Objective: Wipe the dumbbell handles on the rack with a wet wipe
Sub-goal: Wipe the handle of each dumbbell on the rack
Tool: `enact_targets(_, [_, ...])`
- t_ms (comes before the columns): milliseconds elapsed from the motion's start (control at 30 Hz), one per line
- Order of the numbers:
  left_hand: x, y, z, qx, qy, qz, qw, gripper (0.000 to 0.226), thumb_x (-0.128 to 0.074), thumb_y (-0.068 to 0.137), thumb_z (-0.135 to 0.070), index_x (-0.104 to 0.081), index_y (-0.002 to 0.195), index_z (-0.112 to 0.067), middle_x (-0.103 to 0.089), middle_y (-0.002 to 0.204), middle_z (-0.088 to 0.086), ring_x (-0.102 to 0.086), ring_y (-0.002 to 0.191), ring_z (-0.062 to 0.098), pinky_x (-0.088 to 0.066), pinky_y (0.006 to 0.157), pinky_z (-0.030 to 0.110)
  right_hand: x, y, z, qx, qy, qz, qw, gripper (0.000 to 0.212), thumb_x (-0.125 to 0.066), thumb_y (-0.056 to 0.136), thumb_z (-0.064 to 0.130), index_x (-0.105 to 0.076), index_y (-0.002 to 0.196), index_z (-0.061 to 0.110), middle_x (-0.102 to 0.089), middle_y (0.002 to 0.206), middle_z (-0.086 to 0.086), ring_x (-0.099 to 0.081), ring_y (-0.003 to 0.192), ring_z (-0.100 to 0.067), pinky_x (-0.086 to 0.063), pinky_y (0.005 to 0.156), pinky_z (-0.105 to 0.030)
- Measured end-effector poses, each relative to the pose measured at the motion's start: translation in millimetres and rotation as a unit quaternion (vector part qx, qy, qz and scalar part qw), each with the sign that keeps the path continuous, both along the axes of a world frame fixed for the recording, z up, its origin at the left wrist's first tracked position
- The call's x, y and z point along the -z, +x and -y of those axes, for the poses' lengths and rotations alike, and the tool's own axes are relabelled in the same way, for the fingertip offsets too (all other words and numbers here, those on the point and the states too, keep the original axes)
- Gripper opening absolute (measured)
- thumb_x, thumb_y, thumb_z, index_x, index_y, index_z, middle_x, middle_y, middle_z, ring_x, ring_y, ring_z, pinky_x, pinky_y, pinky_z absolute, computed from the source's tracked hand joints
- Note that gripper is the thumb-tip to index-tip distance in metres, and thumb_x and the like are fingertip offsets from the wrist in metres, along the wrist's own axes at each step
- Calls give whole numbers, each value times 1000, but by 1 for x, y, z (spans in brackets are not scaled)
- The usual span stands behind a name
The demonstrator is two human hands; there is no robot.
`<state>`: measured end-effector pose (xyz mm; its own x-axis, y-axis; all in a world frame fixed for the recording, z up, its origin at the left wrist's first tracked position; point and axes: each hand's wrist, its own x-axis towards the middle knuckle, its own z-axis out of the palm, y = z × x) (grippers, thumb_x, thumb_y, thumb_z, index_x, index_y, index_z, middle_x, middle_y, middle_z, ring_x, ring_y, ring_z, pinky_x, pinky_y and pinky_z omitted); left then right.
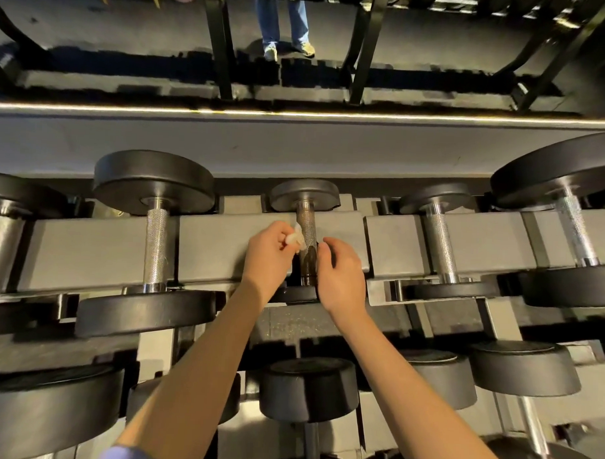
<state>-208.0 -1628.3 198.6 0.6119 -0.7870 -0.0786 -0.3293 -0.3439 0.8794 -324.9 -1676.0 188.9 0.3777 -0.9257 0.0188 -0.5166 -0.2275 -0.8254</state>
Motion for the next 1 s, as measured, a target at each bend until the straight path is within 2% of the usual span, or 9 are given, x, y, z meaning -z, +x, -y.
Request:
enact_targets(100, [1,2,-6,13,16,-29,999,13,-62,90,-7,-61,92,-20,-61,79,-8,-58,69,7,-46,55,9,6,1,1,4,-10,-5,1000,38,-35,96,40,-63,104,16,-63,96,3,-56,92,-15,-49,82,-40])
enact_targets(167, [-1,5,1,-1,2,-24,1000,15,-60,90,-7,-62,100,-19,-63,86,-7,-60,77,5,-45,60,7,7,1,1,10,-11,-7,1000,42,-32,94,44,-63,101,17,-62,94,3,-56,92,-15,-50,82,-42])
enact_targets(333, [-7,9,32,-64,-13,45,997,17,-54,92,-7,-66,104,-7,-61,91,2,-50,73,4,-37,57,1,6,2,-1,14,-9,-12,1000,50,-27,91,50,-63,100,17,-62,94,4,-56,92,-15,-50,82,-42])
enact_targets(433, [-5,9,25,-30,-3,55,998,17,-56,92,-7,-69,102,-7,-64,94,3,-55,80,8,-39,59,3,6,2,0,6,-22,-18,1000,46,-28,92,47,-62,92,16,-61,89,3,-56,87,-16,-49,78,-43])
enact_targets(600, [3,2,-1,50,23,38,998,14,-64,88,-9,-72,101,-10,-65,96,0,-60,83,10,-42,67,6,7,2,1,-2,-30,-16,999,36,-33,96,38,-60,86,17,-60,83,4,-54,83,-17,-48,73,-43])
enact_targets(700, [4,6,7,20,20,50,998,13,-62,90,-13,-70,100,-11,-65,92,0,-56,78,5,-40,61,4,7,2,1,0,-36,-10,999,42,-30,94,42,-62,89,16,-61,86,4,-55,85,-17,-49,74,-42])
enact_targets(800, [3,7,20,-32,4,58,998,11,-60,91,-10,-68,98,-7,-64,93,5,-54,81,10,-37,62,3,9,2,1,6,-30,-6,999,50,-25,91,47,-63,91,14,-62,88,2,-55,87,-18,-48,76,-38])
enact_targets(900, [3,3,12,-8,20,55,998,10,-62,90,-10,-71,93,-6,-66,91,5,-56,80,12,-36,64,3,10,2,1,4,-31,-10,999,51,-23,92,45,-61,89,12,-61,86,-1,-55,85,-20,-45,73,-37])
enact_targets(1000, [3,-4,-9,34,56,4,998,5,-67,86,-8,-71,87,-9,-67,93,3,-59,80,11,-43,73,14,7,1,1,5,-44,-28,999,44,-27,96,37,-62,90,10,-61,87,-4,-54,84,-20,-38,71,-32])
